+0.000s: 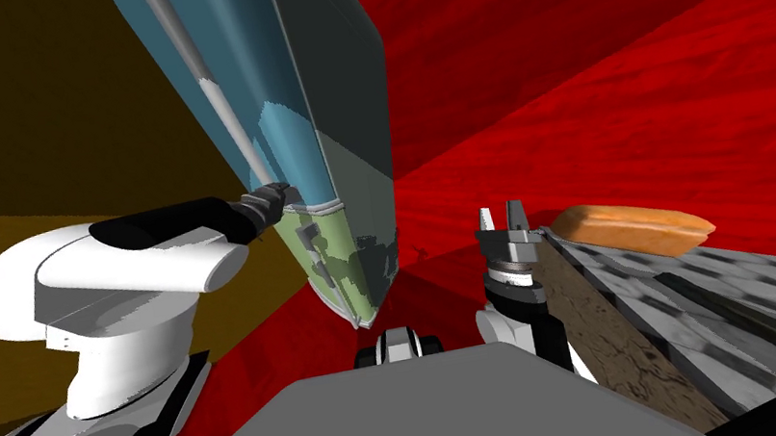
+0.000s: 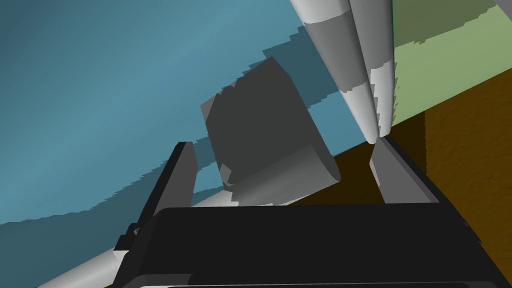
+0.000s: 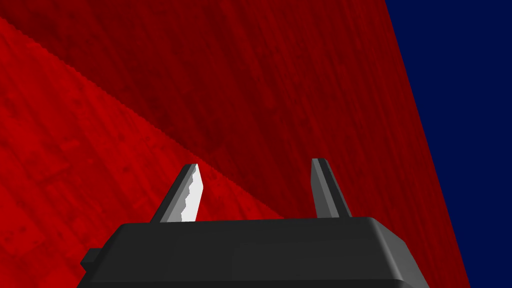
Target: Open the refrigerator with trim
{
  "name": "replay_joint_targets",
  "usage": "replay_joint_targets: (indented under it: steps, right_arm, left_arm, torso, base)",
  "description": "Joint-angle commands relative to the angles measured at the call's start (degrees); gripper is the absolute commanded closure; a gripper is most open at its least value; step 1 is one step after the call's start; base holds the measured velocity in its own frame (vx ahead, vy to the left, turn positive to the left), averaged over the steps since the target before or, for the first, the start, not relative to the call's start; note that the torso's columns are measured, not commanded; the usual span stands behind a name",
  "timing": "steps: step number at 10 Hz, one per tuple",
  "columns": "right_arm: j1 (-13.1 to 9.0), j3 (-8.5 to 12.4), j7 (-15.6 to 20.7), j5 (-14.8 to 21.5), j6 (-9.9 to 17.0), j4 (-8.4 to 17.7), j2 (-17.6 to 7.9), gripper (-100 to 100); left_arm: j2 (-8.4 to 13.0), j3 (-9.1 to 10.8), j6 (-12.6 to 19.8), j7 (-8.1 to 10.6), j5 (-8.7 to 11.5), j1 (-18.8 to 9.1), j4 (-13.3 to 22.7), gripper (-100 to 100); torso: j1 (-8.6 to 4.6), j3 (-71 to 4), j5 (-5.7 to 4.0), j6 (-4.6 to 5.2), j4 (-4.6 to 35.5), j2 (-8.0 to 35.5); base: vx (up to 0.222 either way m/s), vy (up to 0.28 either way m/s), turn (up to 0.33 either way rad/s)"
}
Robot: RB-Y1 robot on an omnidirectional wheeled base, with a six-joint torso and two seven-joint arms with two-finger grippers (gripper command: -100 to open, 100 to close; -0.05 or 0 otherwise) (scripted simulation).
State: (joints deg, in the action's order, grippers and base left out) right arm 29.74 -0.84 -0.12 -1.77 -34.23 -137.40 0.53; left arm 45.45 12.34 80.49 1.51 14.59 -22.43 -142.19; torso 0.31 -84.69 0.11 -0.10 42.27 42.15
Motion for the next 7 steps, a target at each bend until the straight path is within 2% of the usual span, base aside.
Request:
replay_joint_targets:
  steps: [1, 2, 3, 7]
  right_arm:
    - [0.00, 0.00, 0.00, 0.00, 0.00, 0.00, 0.00, 0]
    - [0.00, 0.00, 0.00, 0.00, 0.00, 0.00, 0.00, 0]
    - [0.00, 0.00, 0.00, 0.00, 0.00, 0.00, 0.00, 0]
    - [-0.02, 0.00, 0.00, 0.00, 0.00, 0.01, 0.00, 0]
  left_arm:
    - [1.24, 0.85, 2.63, 0.28, 0.55, -1.02, -2.33, -100]
    - [1.44, 0.95, 3.01, 0.31, 0.65, -1.17, -3.61, -100]
    - [1.05, 0.46, 2.70, 0.38, 0.14, -0.91, -3.10, -100]
    - [1.33, 0.29, -0.72, -0.61, -2.98, -2.64, 4.10, -100]
  torso:
    - [0.00, 0.05, -0.01, -0.01, 0.04, 0.08]
    - [-0.11, 0.11, -0.05, 0.03, 0.05, 0.14]
    - [-0.26, 0.14, -0.10, 0.08, 0.04, 0.17]
    - [-0.28, 0.21, -0.11, 0.12, 0.05, 0.29]
  base:
    - [0.000, 0.000, 0.000]
    - [0.003, -0.004, -0.011]
    - [0.000, 0.000, 0.000]
    - [-0.067, 0.018, -0.180]
